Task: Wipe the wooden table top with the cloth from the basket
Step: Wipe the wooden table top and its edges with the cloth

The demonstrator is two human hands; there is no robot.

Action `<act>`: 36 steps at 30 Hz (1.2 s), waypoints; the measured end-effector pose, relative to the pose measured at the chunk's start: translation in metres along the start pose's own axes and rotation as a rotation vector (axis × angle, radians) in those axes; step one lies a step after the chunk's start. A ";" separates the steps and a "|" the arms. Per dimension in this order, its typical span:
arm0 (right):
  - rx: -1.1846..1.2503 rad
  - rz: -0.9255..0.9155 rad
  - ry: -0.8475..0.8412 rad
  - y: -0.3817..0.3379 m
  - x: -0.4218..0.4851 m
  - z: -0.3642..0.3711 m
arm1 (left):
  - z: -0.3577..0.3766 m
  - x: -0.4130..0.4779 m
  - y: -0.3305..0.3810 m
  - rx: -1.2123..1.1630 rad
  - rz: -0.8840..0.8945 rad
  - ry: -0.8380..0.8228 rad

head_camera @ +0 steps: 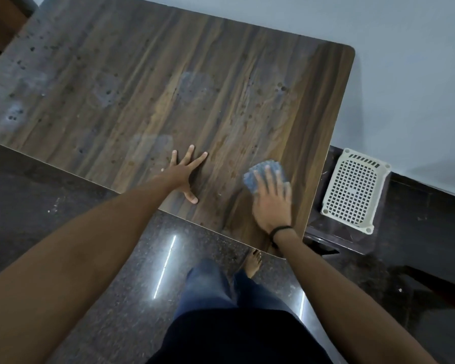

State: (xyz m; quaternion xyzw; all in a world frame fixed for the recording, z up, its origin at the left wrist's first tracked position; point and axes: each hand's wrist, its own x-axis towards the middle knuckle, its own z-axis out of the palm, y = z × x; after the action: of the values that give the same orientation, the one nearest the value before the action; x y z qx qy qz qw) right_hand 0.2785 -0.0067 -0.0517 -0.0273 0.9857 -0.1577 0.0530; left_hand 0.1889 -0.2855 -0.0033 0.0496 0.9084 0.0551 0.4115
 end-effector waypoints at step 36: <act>0.029 0.172 0.065 0.011 0.092 -0.010 | -0.067 0.060 0.025 0.021 0.047 0.029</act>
State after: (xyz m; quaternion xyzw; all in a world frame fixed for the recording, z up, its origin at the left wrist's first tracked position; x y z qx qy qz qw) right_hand 0.1861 0.0000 -0.0544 0.0635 0.9832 -0.1677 0.0349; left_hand 0.0999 -0.2566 -0.0001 0.0745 0.9134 0.0559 0.3964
